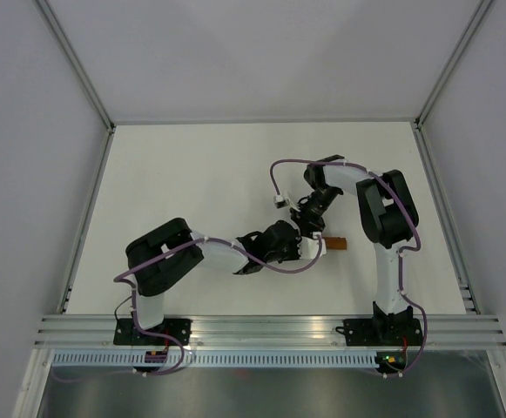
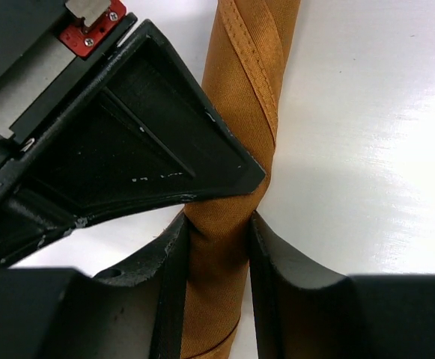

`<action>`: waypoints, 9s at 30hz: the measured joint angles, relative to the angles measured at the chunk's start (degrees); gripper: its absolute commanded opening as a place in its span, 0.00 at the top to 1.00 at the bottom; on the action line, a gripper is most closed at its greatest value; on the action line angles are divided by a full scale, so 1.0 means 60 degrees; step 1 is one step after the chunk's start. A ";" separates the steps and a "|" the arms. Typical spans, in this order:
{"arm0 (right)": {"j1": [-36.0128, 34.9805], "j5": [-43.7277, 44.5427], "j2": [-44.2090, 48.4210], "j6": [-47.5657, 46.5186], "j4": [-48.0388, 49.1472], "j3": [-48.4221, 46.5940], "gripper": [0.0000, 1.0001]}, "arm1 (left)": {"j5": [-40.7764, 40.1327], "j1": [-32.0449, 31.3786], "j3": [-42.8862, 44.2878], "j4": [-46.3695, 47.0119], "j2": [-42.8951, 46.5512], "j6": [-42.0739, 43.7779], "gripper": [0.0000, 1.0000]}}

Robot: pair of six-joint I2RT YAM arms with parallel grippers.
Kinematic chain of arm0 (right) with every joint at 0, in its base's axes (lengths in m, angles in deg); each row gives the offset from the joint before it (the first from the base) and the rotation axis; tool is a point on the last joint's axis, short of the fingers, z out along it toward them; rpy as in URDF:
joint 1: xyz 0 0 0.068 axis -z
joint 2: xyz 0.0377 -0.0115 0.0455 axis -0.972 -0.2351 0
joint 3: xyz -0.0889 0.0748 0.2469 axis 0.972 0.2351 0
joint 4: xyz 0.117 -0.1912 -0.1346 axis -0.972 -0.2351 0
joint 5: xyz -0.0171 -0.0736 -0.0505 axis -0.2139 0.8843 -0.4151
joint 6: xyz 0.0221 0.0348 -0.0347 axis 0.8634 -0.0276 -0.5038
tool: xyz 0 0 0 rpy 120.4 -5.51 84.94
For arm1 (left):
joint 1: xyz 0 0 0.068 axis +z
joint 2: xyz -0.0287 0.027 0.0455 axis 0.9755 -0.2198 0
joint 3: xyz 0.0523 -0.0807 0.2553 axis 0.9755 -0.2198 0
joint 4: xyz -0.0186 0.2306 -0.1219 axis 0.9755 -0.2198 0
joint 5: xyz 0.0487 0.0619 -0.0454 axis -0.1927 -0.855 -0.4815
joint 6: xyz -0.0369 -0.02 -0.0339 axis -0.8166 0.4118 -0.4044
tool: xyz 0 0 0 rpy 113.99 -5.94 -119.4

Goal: Fold the napkin, place the utensils inside, and roll it up
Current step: Roll the napkin with the utensil

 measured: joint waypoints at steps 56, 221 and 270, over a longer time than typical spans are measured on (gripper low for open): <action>0.0113 0.1923 0.8703 0.1690 0.8087 0.8553 0.43 | 0.6790 0.2237 0.3136 -0.4466 -0.1370 -0.2976 0.90; 0.2098 0.1665 0.0372 0.6983 0.4554 -0.0240 1.00 | 0.2269 0.1599 0.5071 -0.2867 -0.2368 -1.1402 0.36; 0.4419 0.0321 0.1989 0.5348 0.2798 0.1075 0.92 | 0.0772 0.1938 0.2215 -0.1373 -0.1188 -1.3315 0.74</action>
